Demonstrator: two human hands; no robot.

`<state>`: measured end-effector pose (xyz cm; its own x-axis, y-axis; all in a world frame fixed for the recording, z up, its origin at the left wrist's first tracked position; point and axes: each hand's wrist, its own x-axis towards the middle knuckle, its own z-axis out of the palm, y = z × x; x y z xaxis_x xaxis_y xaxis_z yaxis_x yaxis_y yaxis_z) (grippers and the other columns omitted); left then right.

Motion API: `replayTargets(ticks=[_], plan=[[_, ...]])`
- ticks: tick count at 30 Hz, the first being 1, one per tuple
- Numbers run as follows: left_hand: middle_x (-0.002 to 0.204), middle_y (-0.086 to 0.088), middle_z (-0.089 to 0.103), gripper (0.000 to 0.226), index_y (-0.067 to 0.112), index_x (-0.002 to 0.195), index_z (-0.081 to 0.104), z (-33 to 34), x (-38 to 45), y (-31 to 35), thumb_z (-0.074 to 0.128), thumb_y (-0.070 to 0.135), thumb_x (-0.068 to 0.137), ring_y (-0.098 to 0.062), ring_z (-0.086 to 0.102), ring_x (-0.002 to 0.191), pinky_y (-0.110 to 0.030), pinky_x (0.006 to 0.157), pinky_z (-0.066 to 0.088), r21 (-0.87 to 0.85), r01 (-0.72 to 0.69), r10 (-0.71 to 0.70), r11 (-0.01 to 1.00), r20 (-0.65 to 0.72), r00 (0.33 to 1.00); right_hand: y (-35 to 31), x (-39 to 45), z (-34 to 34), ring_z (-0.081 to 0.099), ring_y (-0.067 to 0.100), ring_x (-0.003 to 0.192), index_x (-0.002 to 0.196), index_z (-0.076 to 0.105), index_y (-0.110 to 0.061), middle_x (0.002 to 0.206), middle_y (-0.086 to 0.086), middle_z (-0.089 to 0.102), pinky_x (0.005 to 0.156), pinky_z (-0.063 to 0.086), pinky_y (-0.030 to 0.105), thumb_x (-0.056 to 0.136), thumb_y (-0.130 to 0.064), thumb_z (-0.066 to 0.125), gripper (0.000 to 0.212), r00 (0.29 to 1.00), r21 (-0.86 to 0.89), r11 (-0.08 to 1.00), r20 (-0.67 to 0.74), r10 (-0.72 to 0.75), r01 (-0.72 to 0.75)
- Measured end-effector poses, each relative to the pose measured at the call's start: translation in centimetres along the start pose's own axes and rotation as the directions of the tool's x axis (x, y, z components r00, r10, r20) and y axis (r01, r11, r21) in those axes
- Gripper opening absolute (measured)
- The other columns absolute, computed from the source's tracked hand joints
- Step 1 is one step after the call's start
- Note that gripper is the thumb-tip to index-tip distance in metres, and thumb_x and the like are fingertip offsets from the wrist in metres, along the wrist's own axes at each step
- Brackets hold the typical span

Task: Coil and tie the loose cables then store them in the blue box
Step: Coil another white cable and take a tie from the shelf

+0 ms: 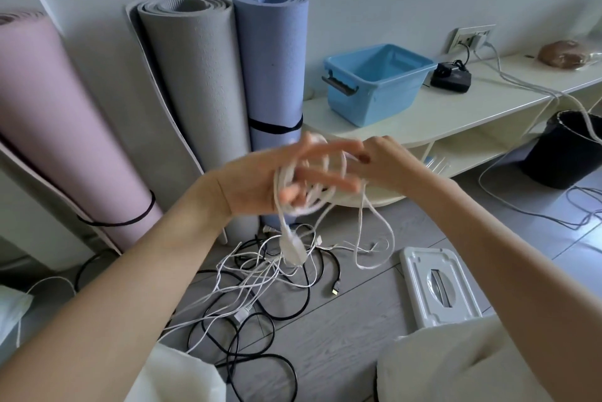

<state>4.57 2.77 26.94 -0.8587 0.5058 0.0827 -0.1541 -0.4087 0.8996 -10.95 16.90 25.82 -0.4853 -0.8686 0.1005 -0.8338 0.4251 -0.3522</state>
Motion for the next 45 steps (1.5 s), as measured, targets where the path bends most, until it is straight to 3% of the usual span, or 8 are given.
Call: replayTargets(ticks=[5, 9, 12, 16, 22, 28, 32, 45], plan=[[0.137, 0.0, 0.05, 0.043, 0.022, 0.136, 0.044, -1.3, 0.3, 1.6, 0.038, 0.034, 0.095, -0.023, 0.058, 0.117, -0.029, 0.101, 0.045, 0.05, -0.53, 0.424, 0.847, -0.666, 0.614, -1.4, -0.5, 3.0, 0.042, 0.029, 0.065, 0.049, 0.04, -0.02, 0.061, 0.013, 0.046, 0.062, 0.039, 0.032, 0.094, -0.047, 0.044, 0.053, 0.97, -0.12, 0.992, 0.236, 0.055, -0.028], [0.118, 0.0, 0.058, 0.051, 0.025, 0.147, 0.026, -4.0, -0.1, -0.2, 0.042, 0.026, 0.099, -0.011, 0.05, 0.112, -0.017, 0.095, 0.039, 0.506, -0.059, 0.487, 0.861, -0.785, 0.382, -2.3, -0.8, 3.1, 0.031, 0.022, 0.058, 0.05, 0.029, -0.012, 0.051, 0.006, 0.026, 0.048, 0.026, 0.027, 0.092, -0.045, 0.05, 0.058, 0.959, -0.134, 0.986, 0.277, -0.054, 0.095], [0.138, -0.007, 0.045, 0.065, 0.014, 0.149, 0.015, -5.5, -0.9, -2.5, 0.05, 0.027, 0.096, -0.019, 0.047, 0.124, -0.024, 0.106, 0.029, 0.634, 0.577, 0.382, 0.515, -0.772, 0.508, -2.6, -0.8, 1.7, 0.02, 0.013, 0.047, 0.048, 0.034, -0.012, 0.048, -0.002, 0.019, 0.047, 0.018, 0.025, 0.086, -0.037, 0.063, 0.054, 0.959, 0.08, 0.989, 0.245, -0.141, 0.125], [0.089, -0.008, 0.073, 0.058, 0.006, 0.141, 0.033, -4.2, -1.4, -4.0, 0.033, 0.046, 0.098, -0.003, 0.062, 0.057, -0.02, 0.082, 0.045, 0.516, 0.714, -0.06, 0.472, -0.79, 0.61, -2.0, -0.5, -1.5, 0.018, 0.006, 0.042, 0.056, 0.047, -0.005, 0.051, 0.0, 0.024, 0.048, 0.019, 0.024, 0.087, -0.031, 0.063, 0.043, 0.998, 0.466, 0.885, -0.049, 0.048, -0.02], [0.052, 0.002, 0.048, 0.079, 0.031, 0.102, 0.067, -3.0, -2.7, -4.2, 0.026, 0.087, 0.066, -0.011, 0.04, 0.049, -0.029, 0.082, 0.05, 0.418, 0.599, -0.254, 0.683, -0.632, 0.732, 2.9, -0.4, -4.3, 0.019, 0.006, 0.038, 0.047, 0.031, -0.018, 0.031, -0.012, 0.024, 0.046, 0.017, 0.025, 0.09, -0.029, 0.058, 0.051, 0.713, 0.702, 0.706, -0.448, 0.54, -0.094], [0.043, 0.009, 0.019, 0.071, 0.007, 0.088, 0.068, -2.4, -1.2, -2.4, 0.026, 0.064, 0.084, -0.01, 0.016, 0.044, -0.015, 0.048, 0.036, 0.248, 0.308, -0.07, 0.919, -0.664, 0.745, 3.3, -0.4, -1.1, 0.057, 0.026, 0.09, 0.097, 0.063, -0.008, 0.105, 0.012, 0.064, 0.074, 0.042, 0.029, 0.092, -0.025, 0.053, 0.02, 0.904, -0.051, 0.908, 0.086, 0.418, -0.415], [0.044, 0.009, 0.016, 0.074, 0.002, 0.088, 0.064, -1.1, 0.3, -2.6, 0.014, 0.057, 0.093, -0.002, 0.017, 0.035, -0.014, 0.041, 0.03, 0.206, 0.312, -0.129, 0.928, -0.608, 0.783, -0.6, -0.9, -0.7, 0.042, 0.01, 0.124, 0.136, 0.042, -0.021, 0.138, -0.003, 0.044, 0.091, 0.035, 0.008, 0.086, -0.015, 0.065, 0.056, 0.966, 0.311, 0.95, 0.252, -0.051, -0.03], [0.049, 0.004, 0.052, 0.057, 0.001, 0.096, 0.062, -1.4, 0.3, -1.9, 0.024, 0.043, 0.096, -0.002, 0.031, 0.034, -0.013, 0.041, 0.027, 0.096, 0.244, -0.164, 0.965, -0.504, 0.848, -0.6, -0.7, -3.1, 0.04, 0.019, 0.063, 0.073, 0.07, -0.019, 0.064, 0.01, 0.051, 0.061, 0.031, 0.03, 0.075, -0.019, 0.075, 0.005, 0.993, 0.552, 0.833, 0.119, -0.024, -0.046]])
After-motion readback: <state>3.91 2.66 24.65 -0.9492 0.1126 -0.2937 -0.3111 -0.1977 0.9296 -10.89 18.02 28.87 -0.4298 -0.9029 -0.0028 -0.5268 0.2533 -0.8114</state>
